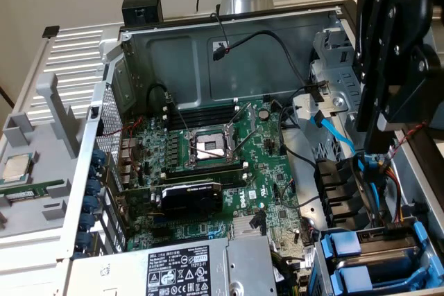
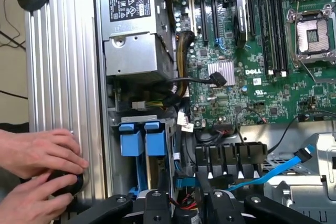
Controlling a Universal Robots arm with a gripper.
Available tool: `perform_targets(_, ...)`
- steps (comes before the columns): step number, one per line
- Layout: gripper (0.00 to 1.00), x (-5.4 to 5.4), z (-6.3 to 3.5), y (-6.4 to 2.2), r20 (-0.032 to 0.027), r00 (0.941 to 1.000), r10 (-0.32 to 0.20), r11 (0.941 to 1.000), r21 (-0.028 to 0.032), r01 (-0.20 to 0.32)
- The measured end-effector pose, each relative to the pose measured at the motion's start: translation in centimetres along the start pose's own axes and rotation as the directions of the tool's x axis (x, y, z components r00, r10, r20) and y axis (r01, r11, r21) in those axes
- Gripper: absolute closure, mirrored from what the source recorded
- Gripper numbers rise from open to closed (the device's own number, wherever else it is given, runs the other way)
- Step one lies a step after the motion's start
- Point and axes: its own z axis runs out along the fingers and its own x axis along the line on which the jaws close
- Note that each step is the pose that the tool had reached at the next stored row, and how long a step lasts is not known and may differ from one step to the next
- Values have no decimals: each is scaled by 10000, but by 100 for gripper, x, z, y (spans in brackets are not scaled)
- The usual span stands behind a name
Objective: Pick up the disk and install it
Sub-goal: 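Insert the second disk wire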
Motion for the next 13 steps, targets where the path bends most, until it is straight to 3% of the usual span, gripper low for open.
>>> perform_targets(2,67,-5,6,-4,-147,9999,16,10000,-12,-16)
perform_targets(4,67,-8,12,-18,-222,9998,17,10000,-75,-19)
perform_targets(5,67,-10,16,-28,-233,9997,5,9999,-142,-9)
perform_targets(8,67,-14,31,-54,-259,9997,-46,9991,-422,35)
perform_targets(9,67,-15,39,-70,-263,9996,-55,9989,-470,42)
perform_targets(13,67,-24,81,-134,-266,9996,-62,9987,-507,49)
